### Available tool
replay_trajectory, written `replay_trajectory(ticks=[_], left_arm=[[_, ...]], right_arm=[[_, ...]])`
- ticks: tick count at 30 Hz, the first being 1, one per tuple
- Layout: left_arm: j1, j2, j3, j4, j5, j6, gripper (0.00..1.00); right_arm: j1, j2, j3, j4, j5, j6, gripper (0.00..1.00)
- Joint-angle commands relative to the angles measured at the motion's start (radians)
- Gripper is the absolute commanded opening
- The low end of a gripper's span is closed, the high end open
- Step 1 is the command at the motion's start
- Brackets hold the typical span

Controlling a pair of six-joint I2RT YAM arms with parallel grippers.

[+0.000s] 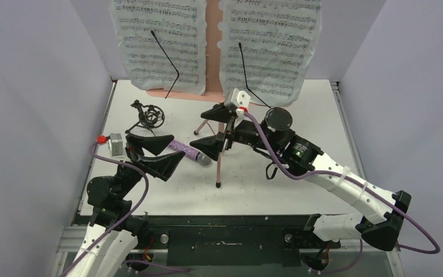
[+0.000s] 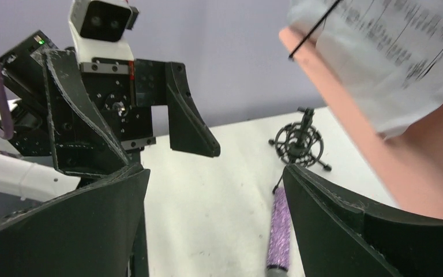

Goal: Set up the instrument practice props

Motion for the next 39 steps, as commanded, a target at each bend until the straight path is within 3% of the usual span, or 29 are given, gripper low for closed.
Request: replay_trajectory(ticks=[1,6,16,21,29,39], left_arm=[[-0.001,-0.103,-0.073,-0.087,-0.045,0.054,0.96],[0.000,-0.199,-0.140,-0.300,-0.159,0.088,0.97],[0.000,-0.203,-0.274,-0.386,-0.395,-0.034,0.96],[-0.001,-0.068,-0.269,-0.351,-0.373,0.002,0.97],[-0.002,0.207,-0.176,-0.298,-0.275,0.275,0.96],[-0.049,0.357,-0.091,-0.131,-0.239,0.479,0.99]], right_arm=[[0.004,-0.018,-0.078,-0.015,-0.010,0.055,0.90],[0.006,-0.021,-0.196,-0.032,0.068,0.124,0.90],[0.008,-0.017,-0.405,-0.071,0.247,0.224,0.90],[0.006,-0.021,-0.470,-0.051,0.271,0.273,0.90],[-0.011,0.027,-0.504,-0.058,0.341,0.321,0.90],[-0.044,0.146,-0.493,-0.080,0.528,0.319,0.96]])
